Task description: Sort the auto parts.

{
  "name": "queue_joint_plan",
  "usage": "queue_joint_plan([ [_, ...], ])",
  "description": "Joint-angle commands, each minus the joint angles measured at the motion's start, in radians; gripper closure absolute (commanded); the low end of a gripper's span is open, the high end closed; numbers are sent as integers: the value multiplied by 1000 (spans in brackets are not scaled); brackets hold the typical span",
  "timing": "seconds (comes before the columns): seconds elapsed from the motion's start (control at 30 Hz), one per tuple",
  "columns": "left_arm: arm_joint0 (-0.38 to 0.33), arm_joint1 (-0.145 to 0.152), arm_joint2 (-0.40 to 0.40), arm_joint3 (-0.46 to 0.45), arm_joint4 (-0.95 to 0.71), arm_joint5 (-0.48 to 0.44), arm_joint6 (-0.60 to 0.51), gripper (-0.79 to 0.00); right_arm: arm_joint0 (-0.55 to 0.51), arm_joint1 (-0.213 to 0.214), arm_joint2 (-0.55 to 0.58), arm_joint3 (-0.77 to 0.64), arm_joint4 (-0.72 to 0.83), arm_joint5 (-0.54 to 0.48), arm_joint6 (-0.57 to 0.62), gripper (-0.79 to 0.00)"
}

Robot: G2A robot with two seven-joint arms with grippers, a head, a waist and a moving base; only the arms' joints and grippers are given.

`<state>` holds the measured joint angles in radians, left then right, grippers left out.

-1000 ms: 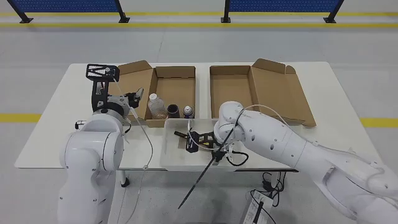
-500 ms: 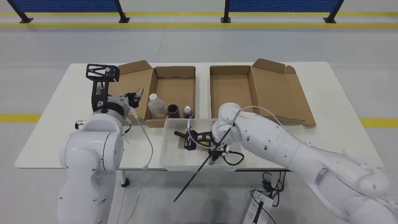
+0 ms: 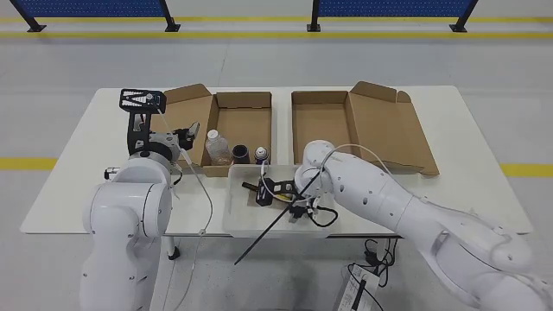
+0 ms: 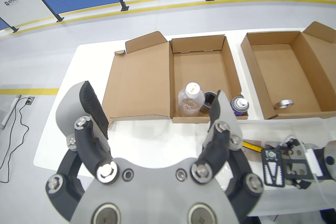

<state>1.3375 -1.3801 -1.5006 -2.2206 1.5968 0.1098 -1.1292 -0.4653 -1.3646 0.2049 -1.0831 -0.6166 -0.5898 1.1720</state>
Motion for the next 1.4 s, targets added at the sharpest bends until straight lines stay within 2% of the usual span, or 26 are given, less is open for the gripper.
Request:
queue_joint_plan([
  [0.0, 0, 0, 0, 0, 0, 0, 0, -785, 1, -4, 3, 8, 1, -2, 1, -505],
  [0.13, 0, 0, 0, 0, 0, 0, 0, -785, 1, -11, 9, 22, -1, -6, 3, -385],
  [0.77, 0, 0, 0, 0, 0, 0, 0, -785, -8, -32, 29, 69, -26, 1, 23, -376],
  [0.9, 0, 0, 0, 0, 0, 0, 0, -785, -12, -35, 33, 76, -30, -1, 25, -329],
  [1.03, 0, 0, 0, 0, 0, 0, 0, -785, -14, -38, 38, 81, -34, -3, 26, -262],
  [1.17, 0, 0, 0, 0, 0, 0, 0, -785, -17, -40, 44, 85, -36, -7, 27, -111],
  [1.23, 0, 0, 0, 0, 0, 0, 0, -785, -18, -41, 47, 87, -37, -7, 28, 0],
  [1.37, 0, 0, 0, 0, 0, 0, 0, -785, -17, -40, 58, 88, -34, -16, 24, 0],
])
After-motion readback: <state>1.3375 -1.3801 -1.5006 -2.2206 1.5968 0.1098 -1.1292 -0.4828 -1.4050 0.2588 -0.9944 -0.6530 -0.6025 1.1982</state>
